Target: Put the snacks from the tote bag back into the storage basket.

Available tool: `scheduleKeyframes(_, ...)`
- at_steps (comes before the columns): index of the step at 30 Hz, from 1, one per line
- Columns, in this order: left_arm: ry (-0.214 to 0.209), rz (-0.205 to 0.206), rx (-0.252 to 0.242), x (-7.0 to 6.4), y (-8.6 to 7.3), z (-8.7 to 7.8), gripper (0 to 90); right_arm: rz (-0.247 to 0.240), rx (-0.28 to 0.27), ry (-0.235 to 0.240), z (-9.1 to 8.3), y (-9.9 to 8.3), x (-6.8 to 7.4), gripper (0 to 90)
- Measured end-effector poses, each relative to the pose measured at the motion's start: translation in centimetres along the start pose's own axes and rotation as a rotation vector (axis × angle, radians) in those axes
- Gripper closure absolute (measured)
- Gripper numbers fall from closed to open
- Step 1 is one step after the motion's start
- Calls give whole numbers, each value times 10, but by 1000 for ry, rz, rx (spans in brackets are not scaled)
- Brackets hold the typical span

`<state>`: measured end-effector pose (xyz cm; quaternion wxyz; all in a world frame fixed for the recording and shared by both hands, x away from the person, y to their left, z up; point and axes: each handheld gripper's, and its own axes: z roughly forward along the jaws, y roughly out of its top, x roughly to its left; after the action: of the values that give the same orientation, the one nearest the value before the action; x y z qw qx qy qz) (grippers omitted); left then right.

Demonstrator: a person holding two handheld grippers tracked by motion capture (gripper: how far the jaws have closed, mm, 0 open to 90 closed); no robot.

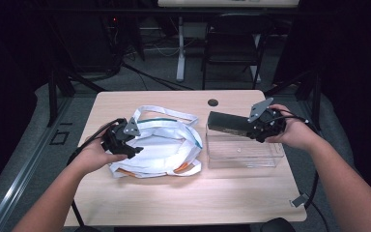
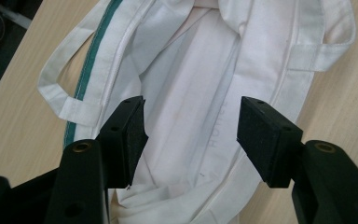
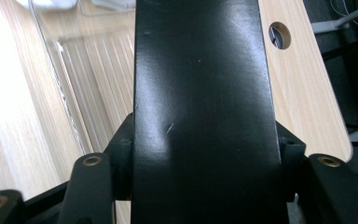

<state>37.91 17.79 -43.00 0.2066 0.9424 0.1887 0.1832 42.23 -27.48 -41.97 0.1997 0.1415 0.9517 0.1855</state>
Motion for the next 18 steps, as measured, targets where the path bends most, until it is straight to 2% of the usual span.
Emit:
scheduleKeyframes(7, 5, 1, 2, 0, 0, 1, 417, 7, 9, -1, 11, -10, -2, 421)
scheduleKeyframes(18, 12, 4, 0, 0, 1, 2, 417, 5, 36, 2, 28, -14, -3, 421)
